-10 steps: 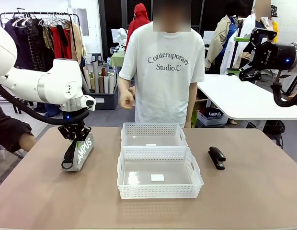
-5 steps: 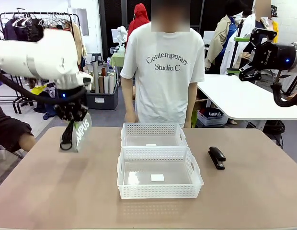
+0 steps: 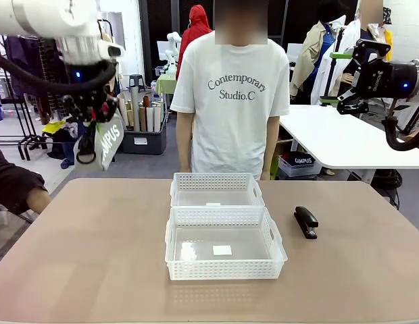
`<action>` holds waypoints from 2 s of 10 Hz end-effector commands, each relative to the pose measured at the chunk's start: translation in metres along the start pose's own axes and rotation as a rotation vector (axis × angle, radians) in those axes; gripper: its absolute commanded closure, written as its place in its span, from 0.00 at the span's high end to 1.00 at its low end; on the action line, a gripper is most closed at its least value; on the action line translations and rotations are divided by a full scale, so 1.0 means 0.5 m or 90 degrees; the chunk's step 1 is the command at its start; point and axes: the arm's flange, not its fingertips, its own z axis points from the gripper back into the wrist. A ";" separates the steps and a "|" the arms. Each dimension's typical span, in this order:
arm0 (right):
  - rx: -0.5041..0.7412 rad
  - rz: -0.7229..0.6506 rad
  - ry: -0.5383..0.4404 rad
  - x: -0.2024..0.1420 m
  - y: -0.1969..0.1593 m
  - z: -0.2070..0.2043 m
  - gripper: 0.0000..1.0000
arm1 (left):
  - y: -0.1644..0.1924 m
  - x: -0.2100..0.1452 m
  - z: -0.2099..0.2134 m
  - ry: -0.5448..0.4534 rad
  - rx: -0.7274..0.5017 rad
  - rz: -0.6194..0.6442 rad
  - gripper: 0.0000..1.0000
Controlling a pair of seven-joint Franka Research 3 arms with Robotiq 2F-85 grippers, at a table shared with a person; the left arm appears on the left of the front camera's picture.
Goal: Distribute items into two baskets.
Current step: Pick up the Pencil pouch that the person points to, then move the picked Pencil pouch towards the Organizing basket indicated by the person, stopping as directed.
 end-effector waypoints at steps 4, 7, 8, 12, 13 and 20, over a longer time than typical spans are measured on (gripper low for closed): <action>0.002 0.002 -0.002 0.000 0.004 0.000 1.00 | 0.021 0.025 0.143 -0.007 -0.040 -0.009 0.00; 0.002 0.002 -0.002 0.000 0.004 0.000 1.00 | 0.012 0.015 0.147 -0.014 -0.028 -0.001 0.00; 0.002 0.002 -0.002 0.000 0.004 0.000 1.00 | 0.012 0.015 0.147 -0.014 -0.028 -0.001 0.00; 0.002 0.002 -0.002 0.000 0.004 0.000 1.00 | 0.012 0.015 0.147 -0.014 -0.028 -0.001 0.00; 0.002 0.002 -0.002 0.000 0.004 0.000 1.00 | 0.012 0.015 0.147 -0.014 -0.028 -0.001 0.00; 0.002 0.002 -0.002 0.000 0.004 0.000 1.00 | 0.012 0.015 0.147 -0.014 -0.028 -0.001 0.00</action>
